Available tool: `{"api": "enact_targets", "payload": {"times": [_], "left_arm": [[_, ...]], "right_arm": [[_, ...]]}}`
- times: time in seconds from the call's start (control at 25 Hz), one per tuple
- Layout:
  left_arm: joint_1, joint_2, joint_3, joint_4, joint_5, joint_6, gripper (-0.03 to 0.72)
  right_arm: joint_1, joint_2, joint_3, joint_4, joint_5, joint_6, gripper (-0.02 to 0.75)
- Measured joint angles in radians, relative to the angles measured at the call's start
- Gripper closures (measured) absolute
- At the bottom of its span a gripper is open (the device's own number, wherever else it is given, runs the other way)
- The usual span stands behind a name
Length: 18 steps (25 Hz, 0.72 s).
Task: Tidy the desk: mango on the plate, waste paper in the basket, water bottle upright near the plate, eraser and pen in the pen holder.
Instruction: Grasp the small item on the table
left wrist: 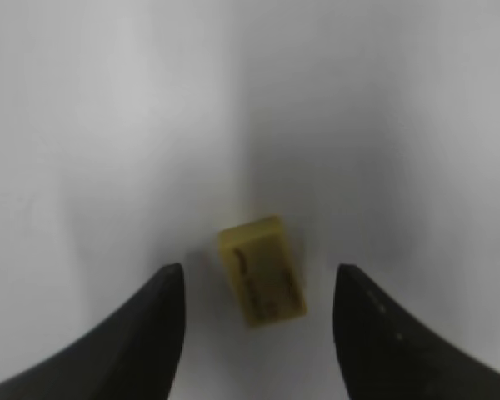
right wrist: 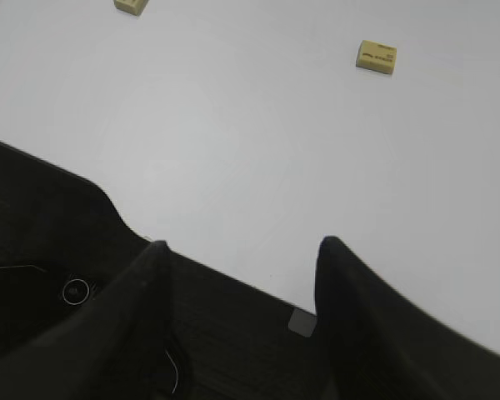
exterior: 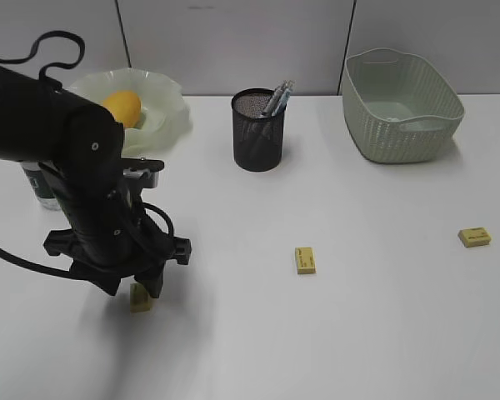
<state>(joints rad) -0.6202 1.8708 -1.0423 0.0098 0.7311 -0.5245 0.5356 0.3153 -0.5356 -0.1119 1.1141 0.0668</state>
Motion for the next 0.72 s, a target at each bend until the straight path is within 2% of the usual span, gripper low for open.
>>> {"api": "enact_targets", "payload": {"times": [0.56, 0.72], "left_arm": [[0.0, 0.067, -0.005, 0.016, -0.048, -0.002, 0.256], [0.0, 0.072, -0.006, 0.024, -0.043, -0.002, 0.312]], "right_arm": [[0.0, 0.0, 0.0, 0.0, 0.0, -0.001, 0.3], [0.0, 0.0, 0.0, 0.0, 0.0, -0.001, 0.3]]}}
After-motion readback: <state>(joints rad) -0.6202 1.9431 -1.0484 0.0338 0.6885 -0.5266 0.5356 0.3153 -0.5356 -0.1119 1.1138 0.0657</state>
